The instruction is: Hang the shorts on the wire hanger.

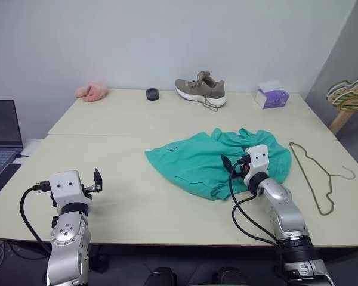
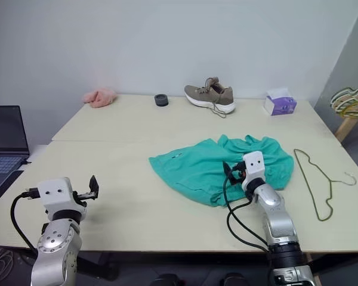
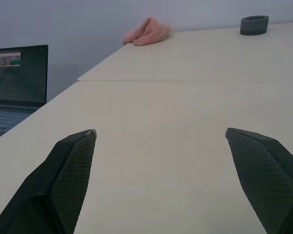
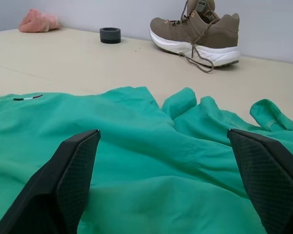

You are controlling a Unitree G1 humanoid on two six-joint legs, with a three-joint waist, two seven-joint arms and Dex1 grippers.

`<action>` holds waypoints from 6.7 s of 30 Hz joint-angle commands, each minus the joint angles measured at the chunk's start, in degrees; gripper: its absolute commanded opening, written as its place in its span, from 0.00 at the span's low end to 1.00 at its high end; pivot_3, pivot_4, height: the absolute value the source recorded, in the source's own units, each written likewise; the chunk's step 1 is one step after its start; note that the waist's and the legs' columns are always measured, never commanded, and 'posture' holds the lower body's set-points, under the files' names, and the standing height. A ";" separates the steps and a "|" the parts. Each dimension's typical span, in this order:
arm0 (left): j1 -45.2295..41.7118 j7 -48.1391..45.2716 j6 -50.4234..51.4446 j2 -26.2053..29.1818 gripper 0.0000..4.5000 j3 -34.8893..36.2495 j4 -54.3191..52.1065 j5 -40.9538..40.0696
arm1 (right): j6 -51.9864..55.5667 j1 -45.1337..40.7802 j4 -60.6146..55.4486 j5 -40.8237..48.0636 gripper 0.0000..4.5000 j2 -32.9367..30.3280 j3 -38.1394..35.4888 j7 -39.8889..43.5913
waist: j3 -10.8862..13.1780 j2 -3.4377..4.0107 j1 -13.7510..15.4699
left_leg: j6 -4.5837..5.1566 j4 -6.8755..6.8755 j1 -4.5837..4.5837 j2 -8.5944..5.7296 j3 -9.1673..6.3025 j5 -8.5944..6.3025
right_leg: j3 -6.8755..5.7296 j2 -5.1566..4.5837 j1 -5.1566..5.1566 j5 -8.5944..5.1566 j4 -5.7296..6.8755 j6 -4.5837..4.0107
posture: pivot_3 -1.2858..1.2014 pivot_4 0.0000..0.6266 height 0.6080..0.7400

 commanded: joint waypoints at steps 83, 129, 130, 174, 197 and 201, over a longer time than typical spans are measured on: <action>-23.64 -46.62 -36.32 23.89 1.00 -26.25 38.80 10.89 | 16.51 -4.83 -28.08 -8.70 0.01 -22.29 15.56 32.71 | 0.02 0.04 -9.87 | -0.06 0.00 -0.10 0.65 0.07 -0.04 | 0.00 0.32 -0.25 -0.03 -0.01 -0.21 | 0.42 0.00 1.00; -18.32 -64.86 -21.61 33.15 0.13 -24.00 24.77 -3.57 | 10.36 -7.46 -25.12 4.00 0.00 -33.14 12.34 45.05 | -0.74 0.64 -11.67 | -0.05 0.00 -0.10 0.69 -0.02 -0.04 | -0.03 0.32 -0.23 -0.02 0.00 -0.14 | 0.44 0.00 1.00; -18.30 -64.65 -22.69 33.20 0.20 -24.39 24.98 -2.58 | 10.64 -7.59 -25.23 4.23 0.00 -33.19 12.19 45.05 | -0.74 0.64 -11.38 | -0.05 0.01 -0.10 0.69 -0.01 -0.04 | -0.02 0.32 -0.23 -0.02 0.00 -0.14 | 0.44 0.00 1.00; -15.63 -59.50 -29.91 29.68 1.00 -23.73 27.40 -0.22 | 0.52 -1.65 -22.63 -13.70 0.02 -29.29 17.85 37.83 | -0.74 0.63 -10.74 | -0.05 0.03 -0.06 0.70 0.07 -0.04 | 0.02 0.34 -0.20 -0.01 0.01 -0.14 | 0.44 0.00 1.00; -28.10 -45.42 -47.66 30.32 0.73 -36.28 52.56 24.57 | 18.09 -6.08 -33.89 2.18 0.00 -34.52 12.16 44.12 | -0.92 0.77 -11.02 | -0.05 -0.02 0.69 0.69 -0.01 -0.04 | -0.10 0.33 0.57 -0.02 -0.07 -0.11 | 0.42 0.00 1.00; -27.26 -53.11 -47.01 34.99 0.42 -37.31 49.42 22.24 | 15.63 -6.22 -31.93 2.86 0.00 -36.93 12.57 46.65 | -0.93 0.77 -11.73 | -0.06 -0.14 0.89 0.76 0.01 -0.05 | -0.10 0.37 0.64 -0.09 -0.09 -0.20 | 0.43 0.00 1.00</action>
